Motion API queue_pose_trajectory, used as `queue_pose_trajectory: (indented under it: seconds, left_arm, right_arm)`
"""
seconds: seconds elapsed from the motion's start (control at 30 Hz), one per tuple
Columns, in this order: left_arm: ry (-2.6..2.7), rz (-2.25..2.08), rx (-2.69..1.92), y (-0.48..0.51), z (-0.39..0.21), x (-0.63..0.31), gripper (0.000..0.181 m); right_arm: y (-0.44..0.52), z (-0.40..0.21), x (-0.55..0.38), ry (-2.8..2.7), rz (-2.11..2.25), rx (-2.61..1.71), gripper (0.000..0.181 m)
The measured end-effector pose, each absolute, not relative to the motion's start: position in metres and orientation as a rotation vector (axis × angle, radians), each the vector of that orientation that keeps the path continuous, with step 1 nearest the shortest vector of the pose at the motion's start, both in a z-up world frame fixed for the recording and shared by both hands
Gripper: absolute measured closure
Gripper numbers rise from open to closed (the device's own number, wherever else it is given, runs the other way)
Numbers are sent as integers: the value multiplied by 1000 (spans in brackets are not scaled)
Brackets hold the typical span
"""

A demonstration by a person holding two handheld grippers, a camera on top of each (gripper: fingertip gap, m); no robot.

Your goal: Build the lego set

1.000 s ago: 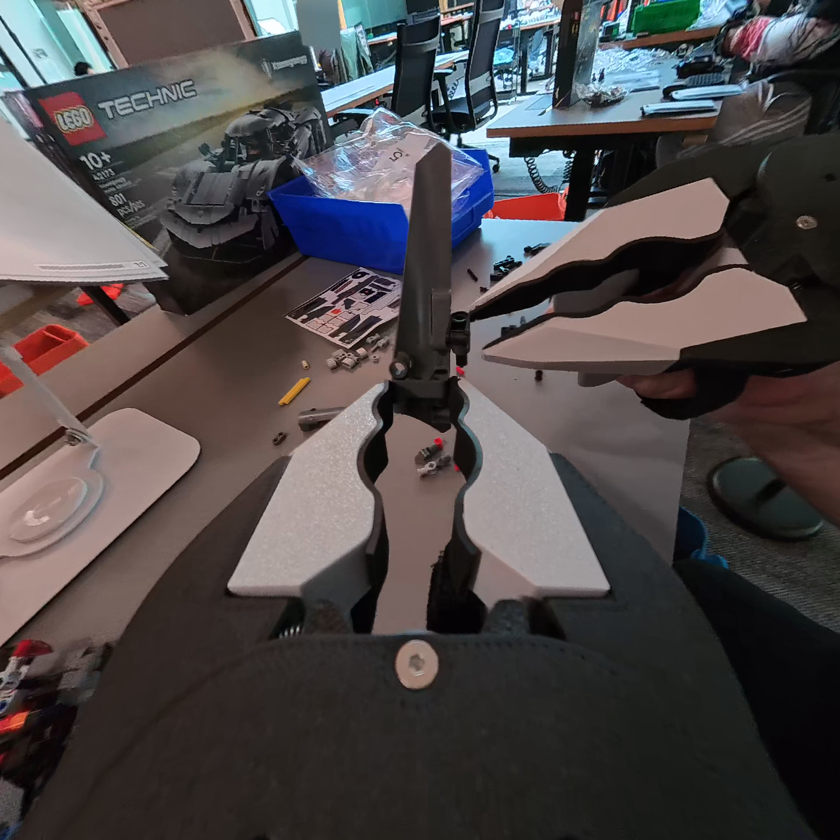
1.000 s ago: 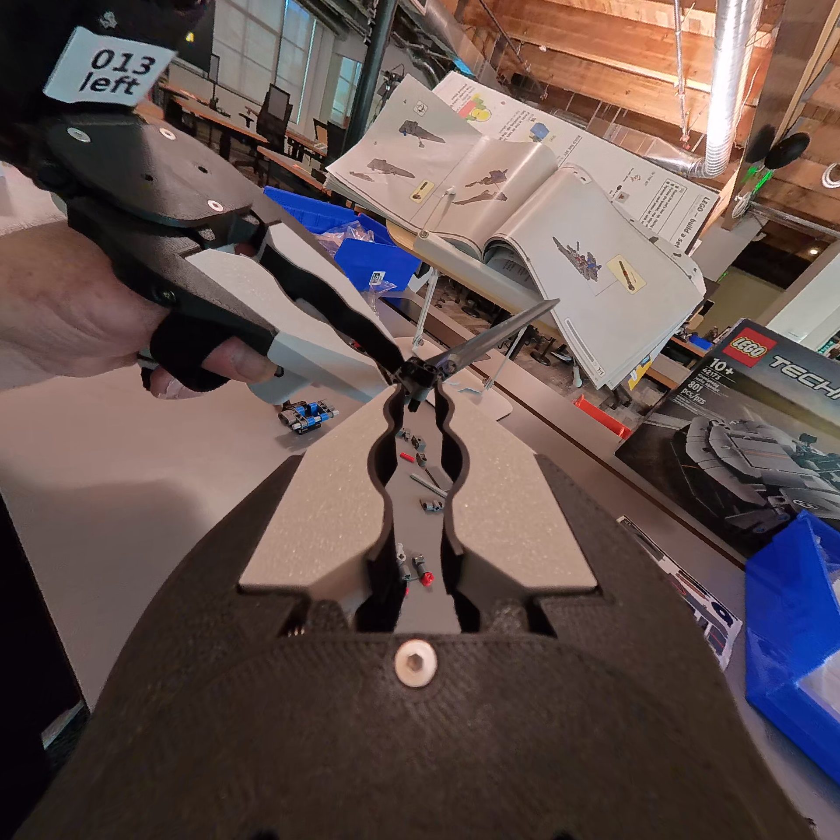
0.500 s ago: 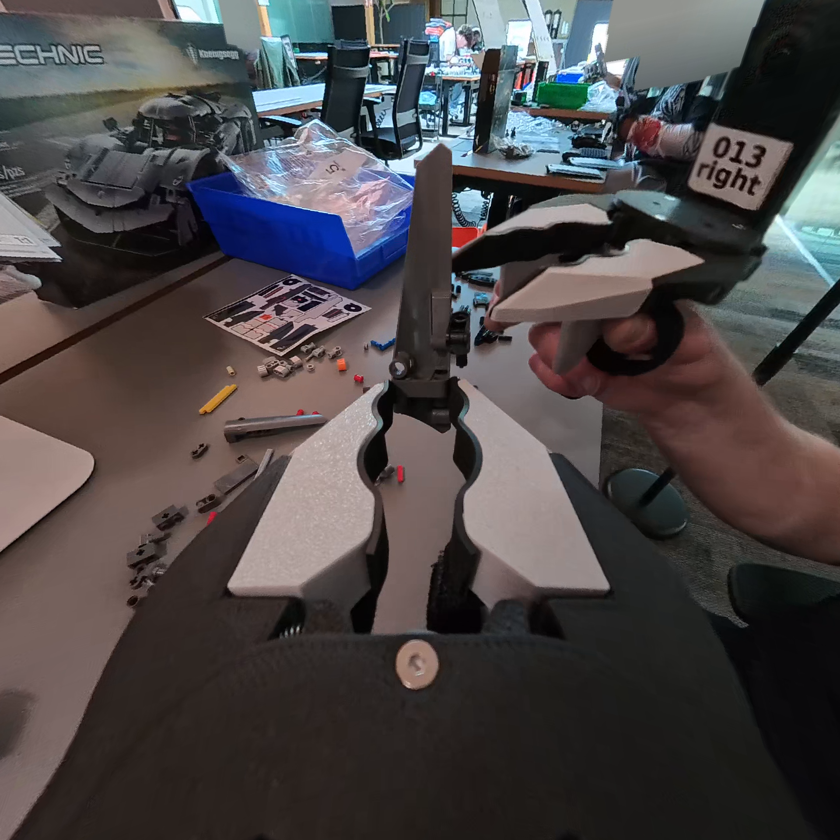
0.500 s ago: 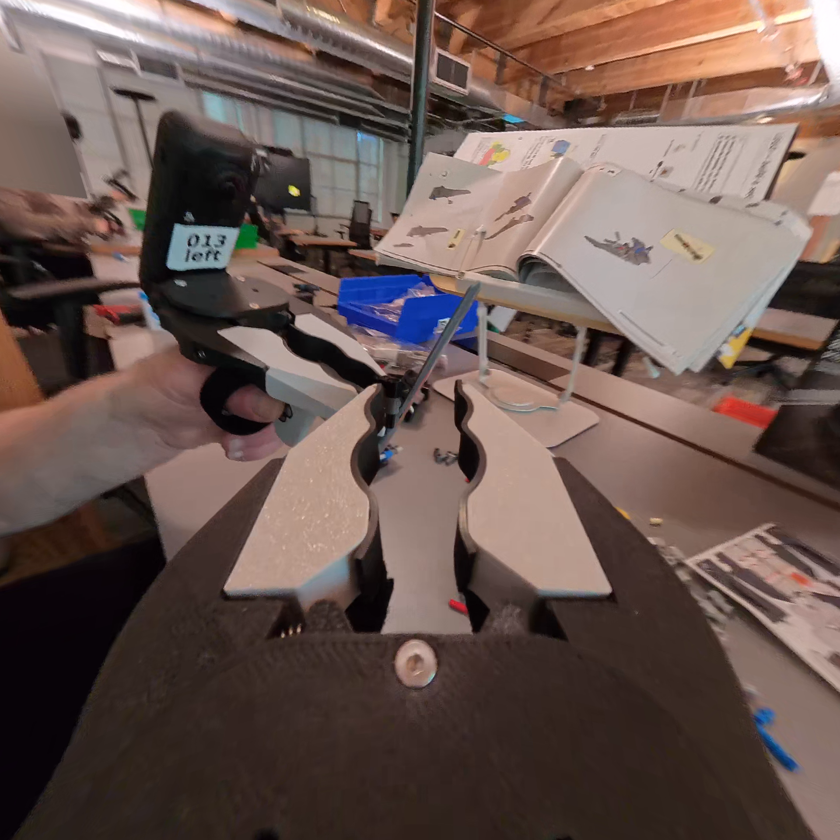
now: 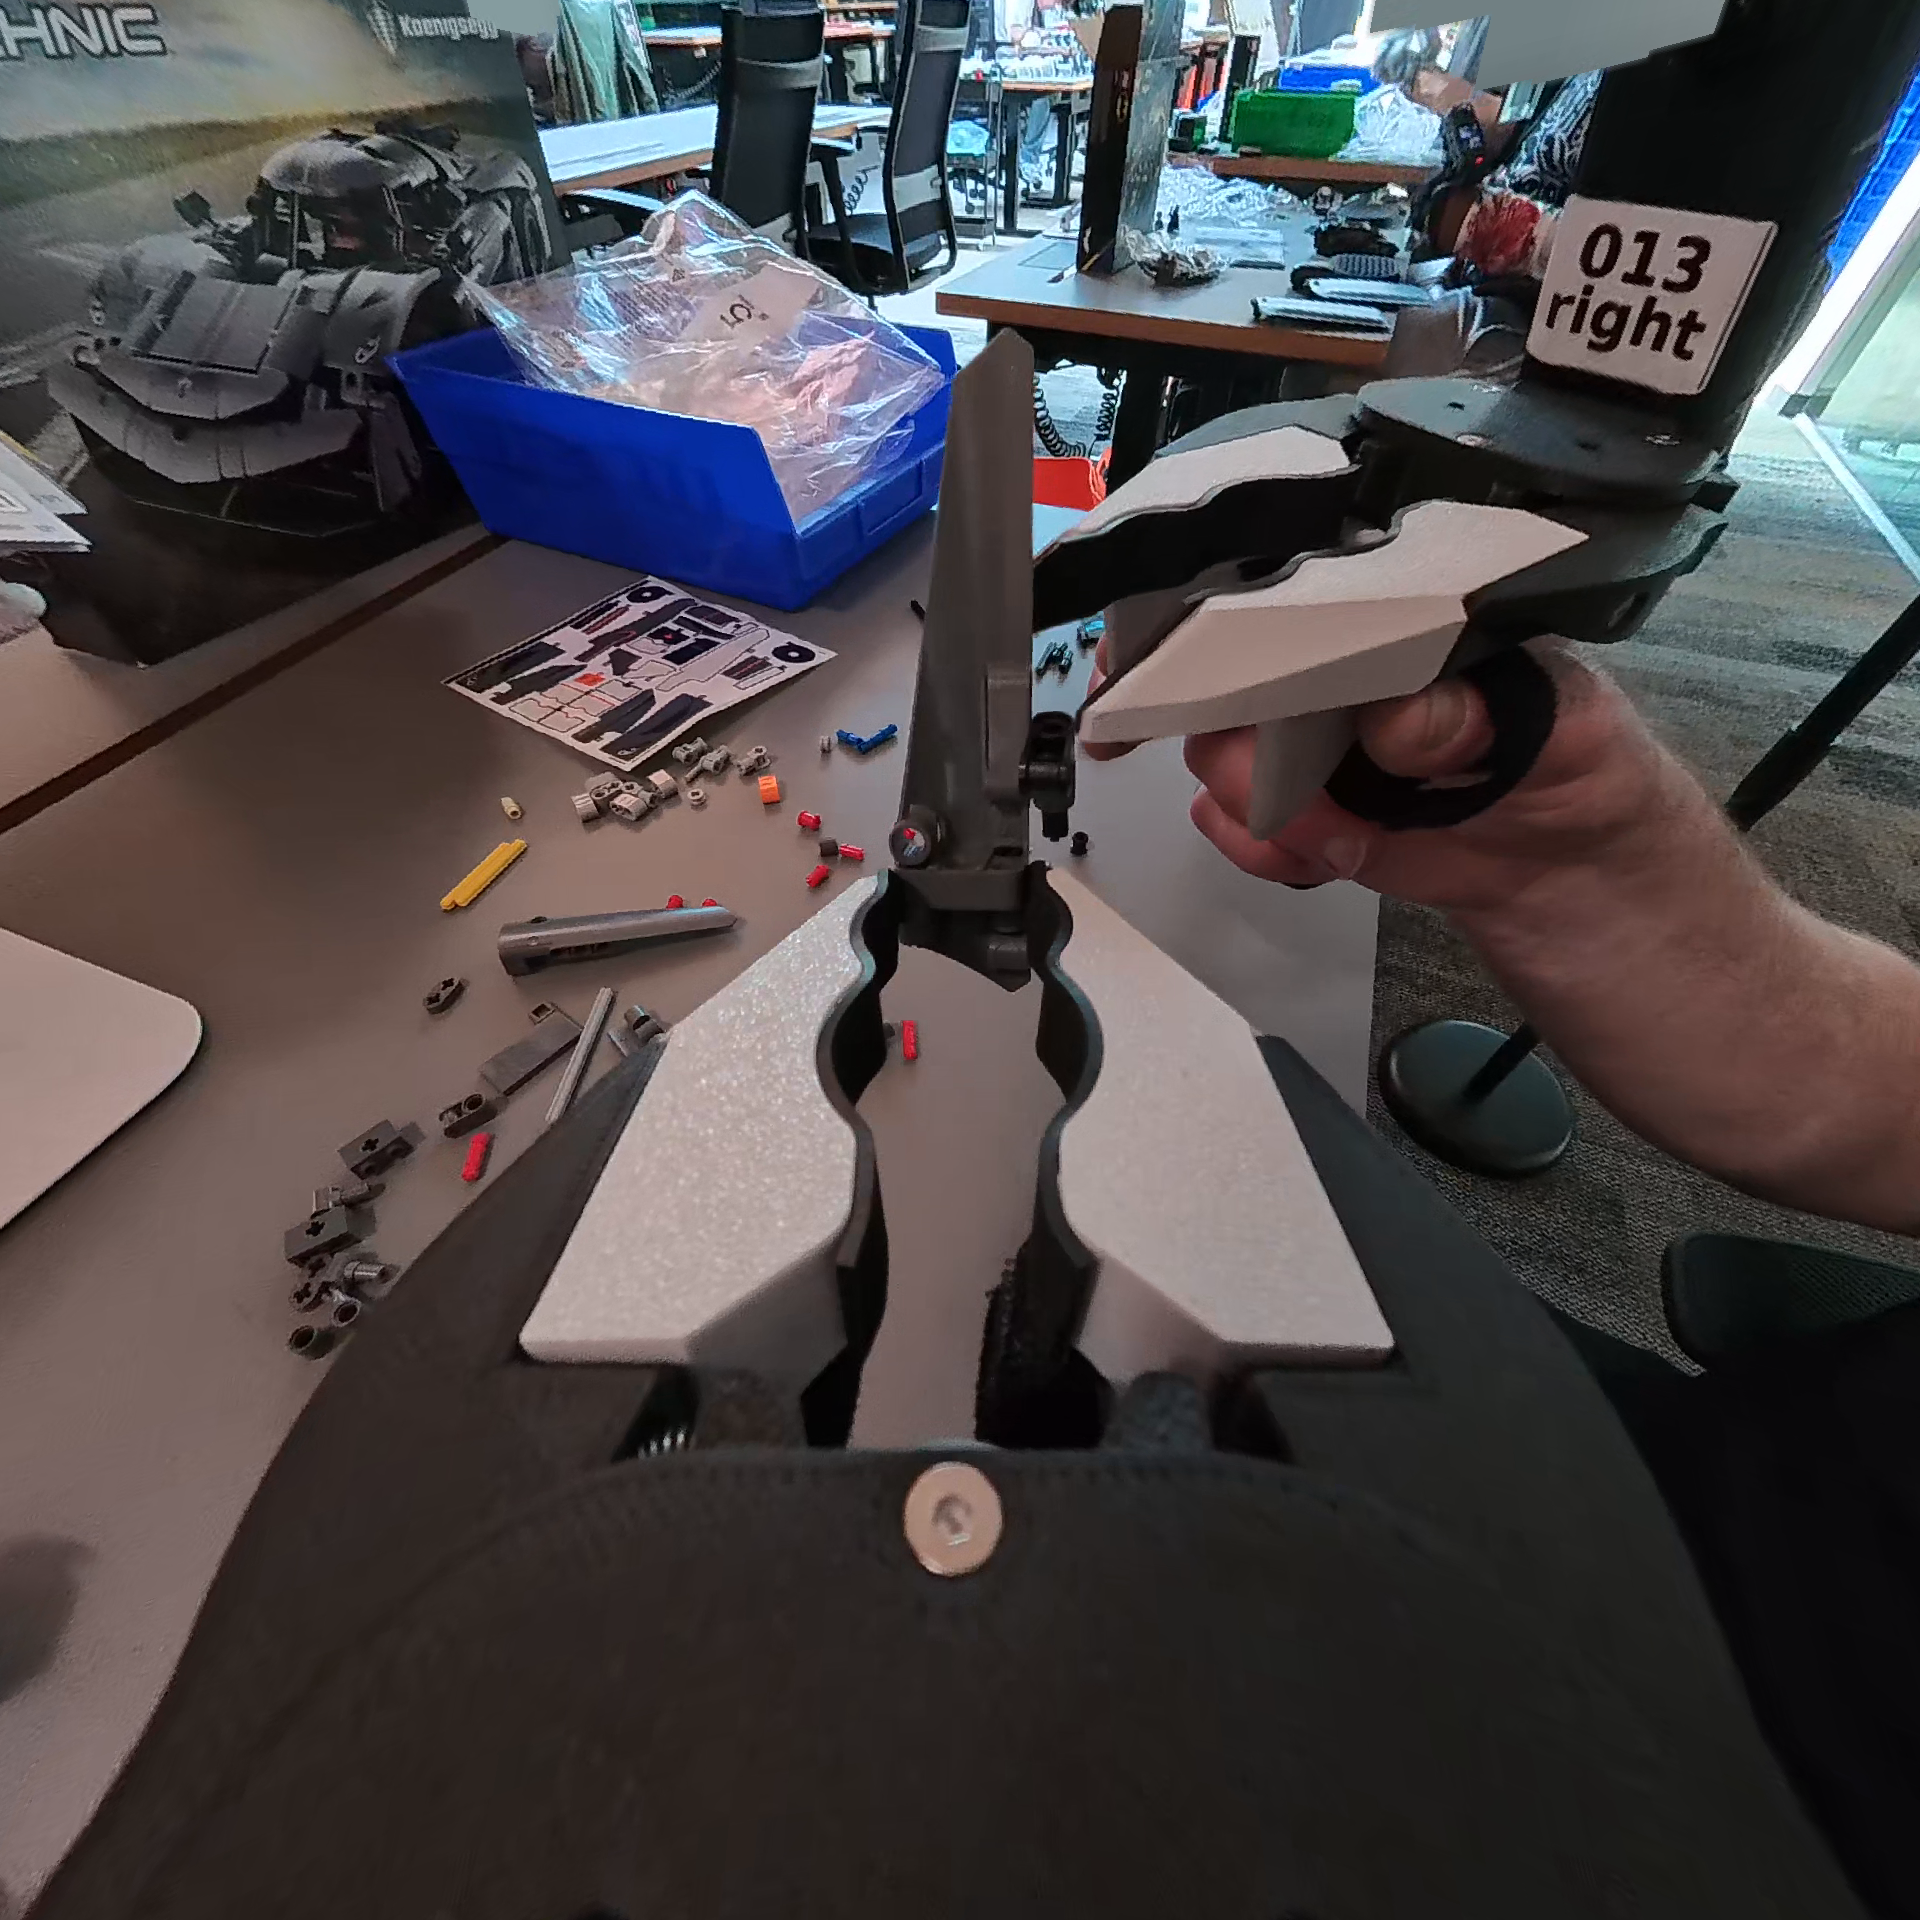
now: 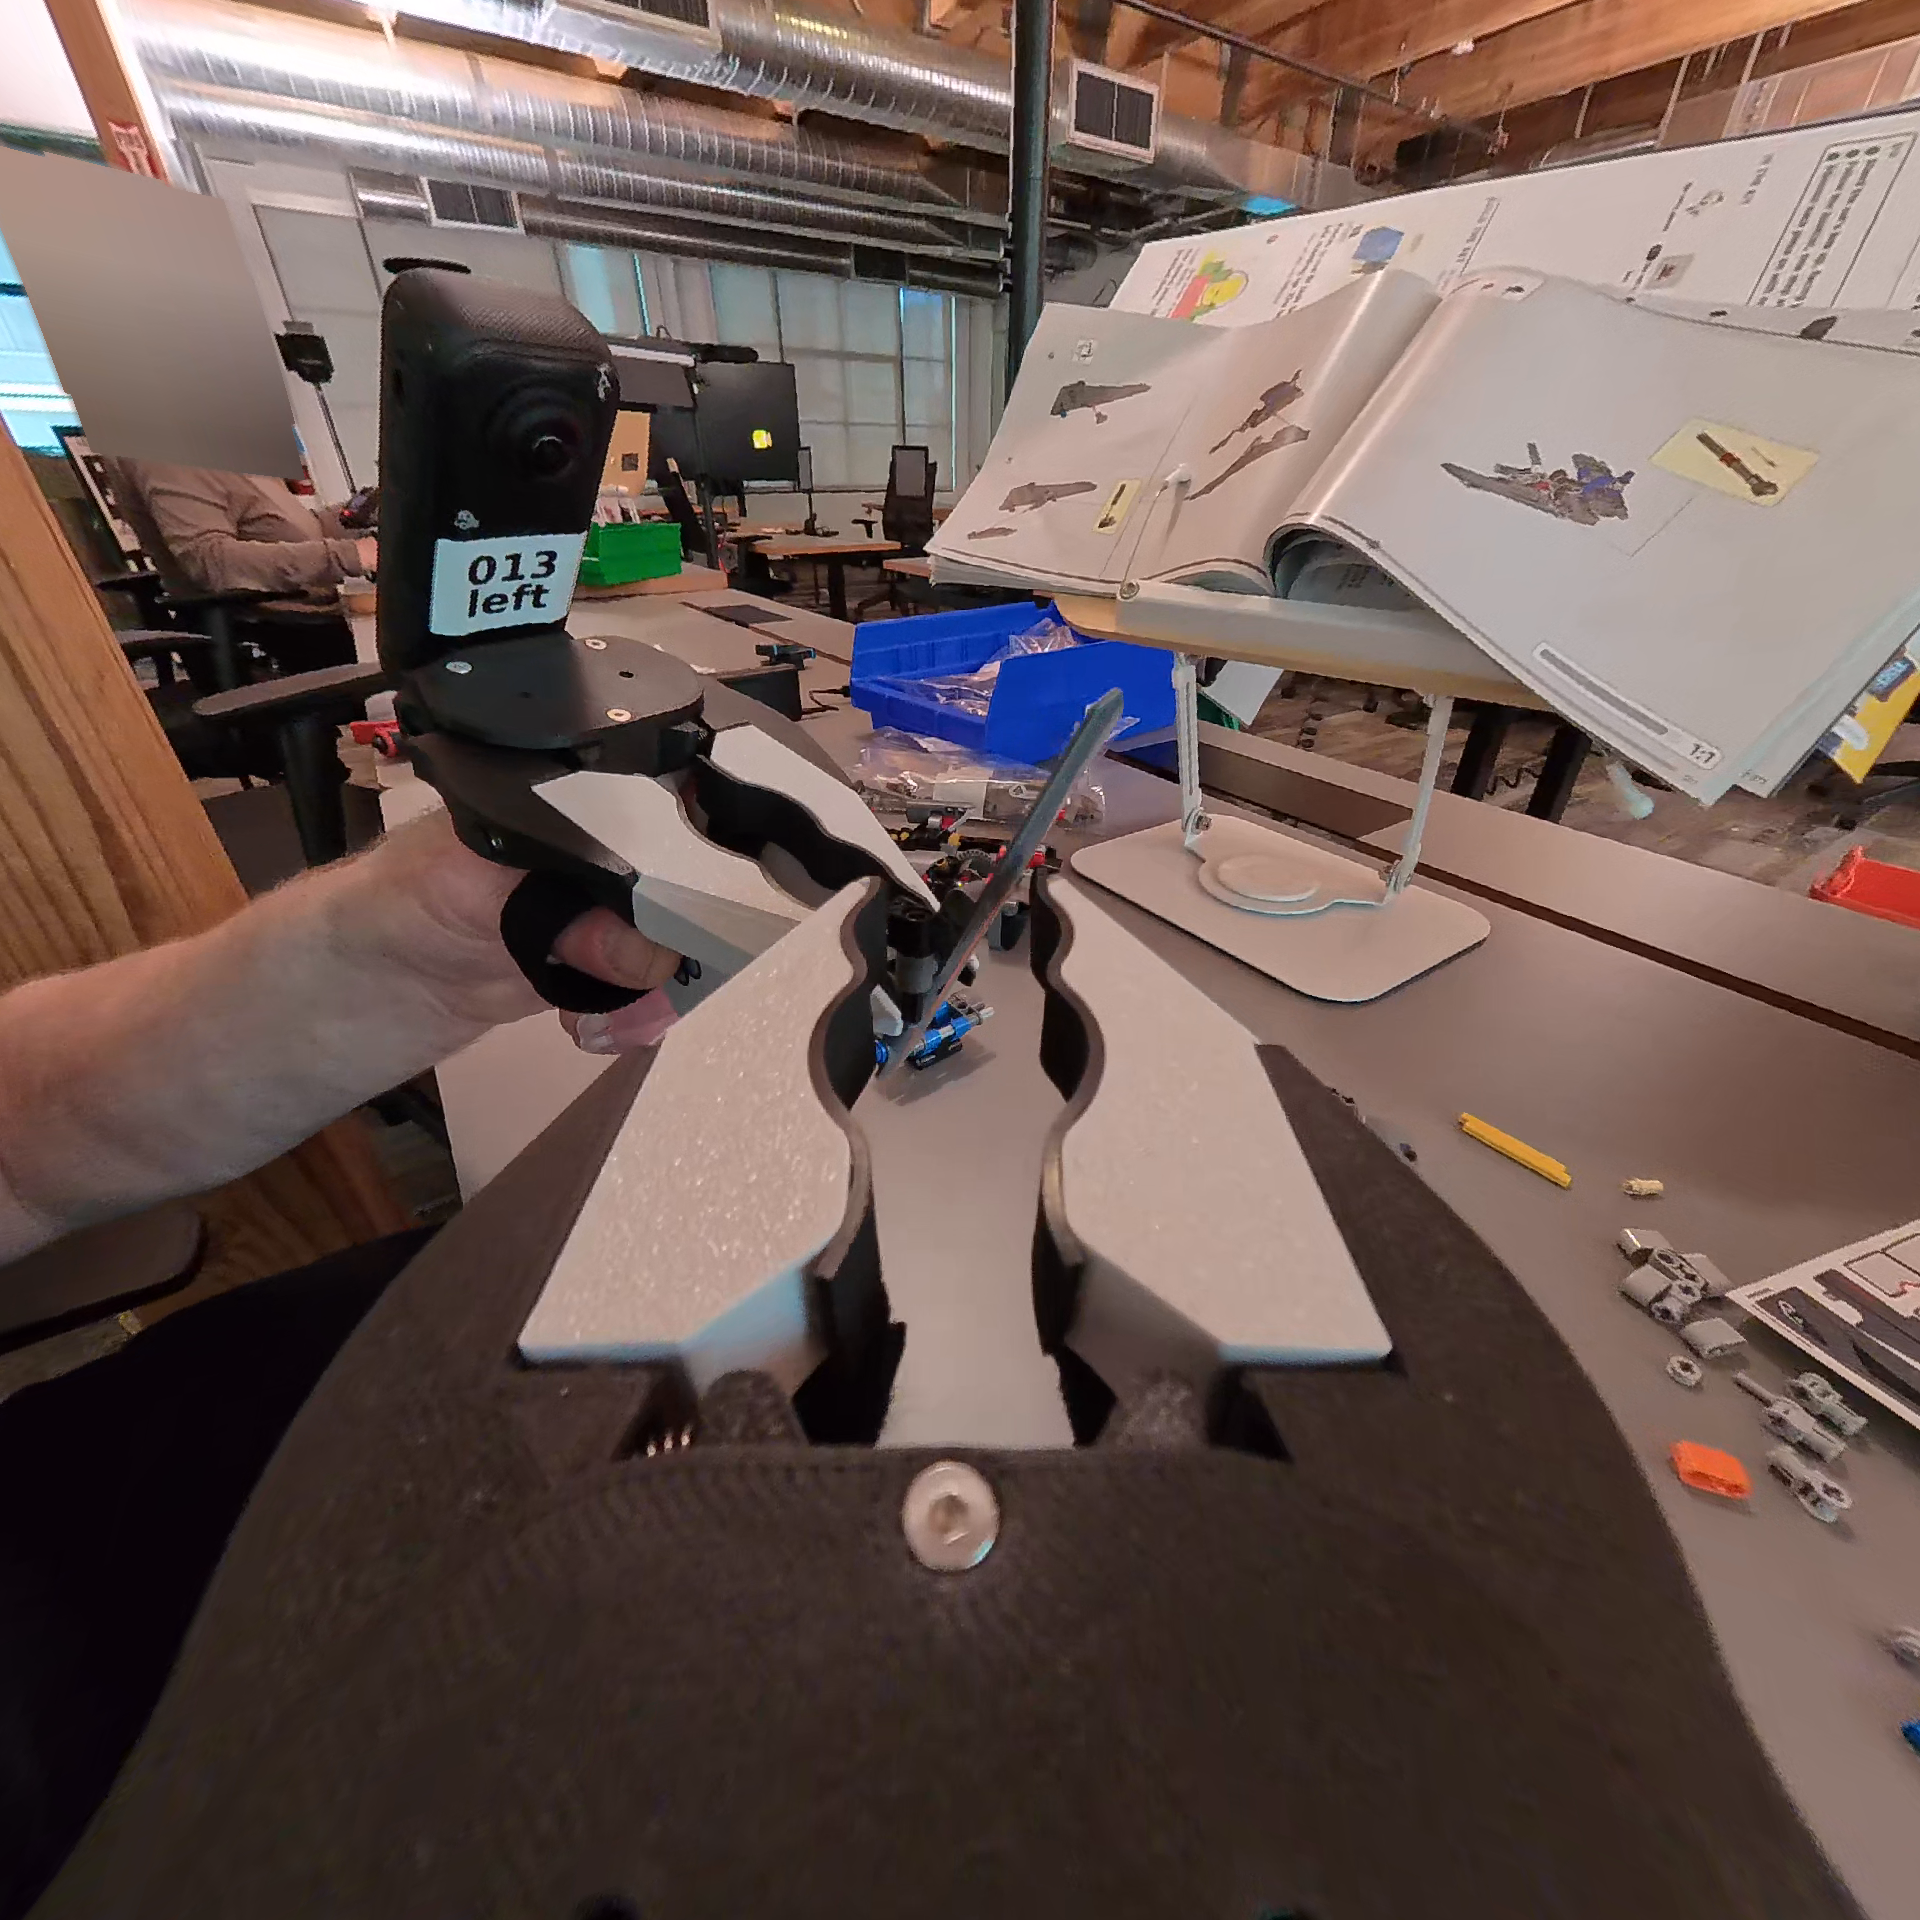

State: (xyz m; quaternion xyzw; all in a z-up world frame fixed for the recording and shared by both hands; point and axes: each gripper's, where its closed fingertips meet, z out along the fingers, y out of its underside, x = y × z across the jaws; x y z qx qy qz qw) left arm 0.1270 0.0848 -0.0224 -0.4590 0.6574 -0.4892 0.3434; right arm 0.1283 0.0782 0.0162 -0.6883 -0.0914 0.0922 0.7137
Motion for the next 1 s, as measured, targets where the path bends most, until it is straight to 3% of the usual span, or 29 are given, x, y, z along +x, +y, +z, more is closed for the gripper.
queue_pose_trajectory:
  seconds: [0.3, 0.47, 1.0]
  left_arm:
    - [1644, -1142, -1142, 95, -23, 126, 160]
    - [1620, -1096, -1135, 107, -24, 122, 160]
    - [1511, -1062, -1180, 160, -25, 115, 161]
  right_arm:
    - [93, 20, 127, -163, 182, -1547, 162]
    - [108, 23, 125, -168, 145, -1553, 177]
    - [165, 26, 109, -217, 192, -1593, 181]
